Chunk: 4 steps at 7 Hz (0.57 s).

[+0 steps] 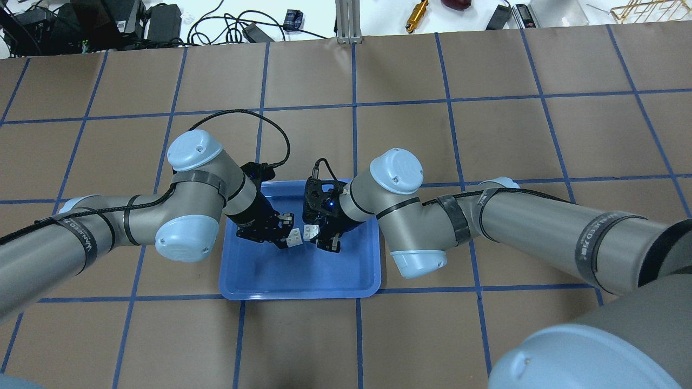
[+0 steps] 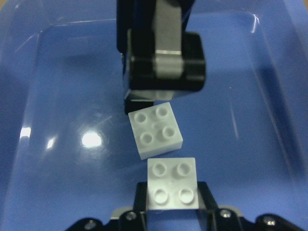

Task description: Assemble white blocks and place on blue tray

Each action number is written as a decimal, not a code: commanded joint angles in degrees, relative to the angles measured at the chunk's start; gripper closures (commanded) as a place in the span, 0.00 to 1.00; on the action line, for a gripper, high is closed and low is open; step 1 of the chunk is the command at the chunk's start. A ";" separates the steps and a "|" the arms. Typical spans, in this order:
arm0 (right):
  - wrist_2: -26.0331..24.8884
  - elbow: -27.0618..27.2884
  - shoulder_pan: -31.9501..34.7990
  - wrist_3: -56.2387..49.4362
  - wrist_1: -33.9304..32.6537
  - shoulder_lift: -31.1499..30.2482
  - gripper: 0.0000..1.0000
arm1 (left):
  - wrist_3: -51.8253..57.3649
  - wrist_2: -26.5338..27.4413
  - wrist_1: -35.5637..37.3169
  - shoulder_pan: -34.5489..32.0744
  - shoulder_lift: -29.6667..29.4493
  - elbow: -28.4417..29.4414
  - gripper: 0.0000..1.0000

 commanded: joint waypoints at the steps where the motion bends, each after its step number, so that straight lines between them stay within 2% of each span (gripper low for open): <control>1: -0.05 0.03 0.21 0.87 -0.06 0.06 0.96 | 0.06 0.00 0.01 -0.02 -0.05 -0.01 0.85; 2: -0.05 0.03 0.21 0.87 -0.06 0.06 0.93 | 0.06 -0.08 0.01 -0.02 -0.05 -0.09 0.85; 3: -0.05 0.03 0.21 0.79 -0.14 0.06 0.84 | -0.03 -0.09 0.01 -0.02 -0.05 -0.09 0.85; 4: 0.04 -0.06 0.21 0.53 -0.14 0.06 0.43 | -0.03 -0.09 0.01 -0.02 -0.05 -0.09 0.85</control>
